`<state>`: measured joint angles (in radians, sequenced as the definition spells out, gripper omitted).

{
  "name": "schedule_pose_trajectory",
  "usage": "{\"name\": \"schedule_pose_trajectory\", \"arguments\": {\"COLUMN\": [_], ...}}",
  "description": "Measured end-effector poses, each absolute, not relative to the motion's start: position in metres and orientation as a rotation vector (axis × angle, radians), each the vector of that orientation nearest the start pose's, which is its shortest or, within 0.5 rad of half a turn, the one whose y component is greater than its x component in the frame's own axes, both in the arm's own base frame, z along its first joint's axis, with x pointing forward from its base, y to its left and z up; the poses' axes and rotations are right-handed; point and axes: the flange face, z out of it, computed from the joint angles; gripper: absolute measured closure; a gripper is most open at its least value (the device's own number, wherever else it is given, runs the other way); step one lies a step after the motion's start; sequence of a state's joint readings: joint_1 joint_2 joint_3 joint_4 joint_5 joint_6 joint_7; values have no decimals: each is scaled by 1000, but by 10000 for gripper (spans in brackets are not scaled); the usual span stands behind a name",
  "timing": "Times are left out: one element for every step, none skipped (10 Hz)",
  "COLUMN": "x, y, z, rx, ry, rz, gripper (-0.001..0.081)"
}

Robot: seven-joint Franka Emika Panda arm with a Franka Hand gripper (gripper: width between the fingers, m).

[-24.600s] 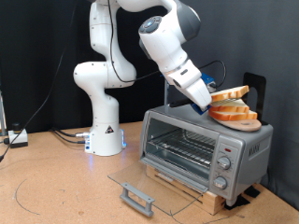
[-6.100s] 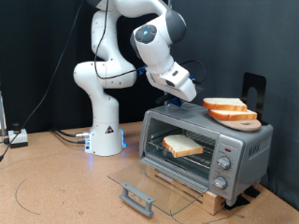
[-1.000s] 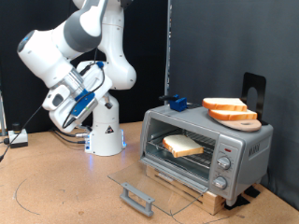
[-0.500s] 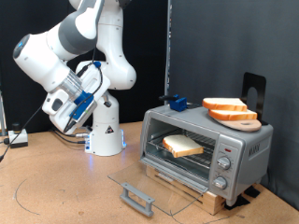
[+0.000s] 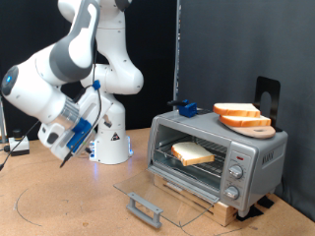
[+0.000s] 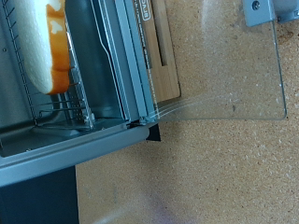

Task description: Make a piece of toast with the oven

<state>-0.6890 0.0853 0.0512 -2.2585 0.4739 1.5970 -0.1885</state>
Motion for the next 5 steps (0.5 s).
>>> {"name": "schedule_pose_trajectory", "arguments": {"x": [383,383,382,385,386], "y": [-224,-221,-219,-220,-221], "z": [302,303,304,301,293], "rx": [-2237,-2210,-2165,-2133,-2124], "ry": [755,721,694,679,673], "rz": [613,599,600,560,543], "gripper": [-2,-2,-2,-2,-2]}}
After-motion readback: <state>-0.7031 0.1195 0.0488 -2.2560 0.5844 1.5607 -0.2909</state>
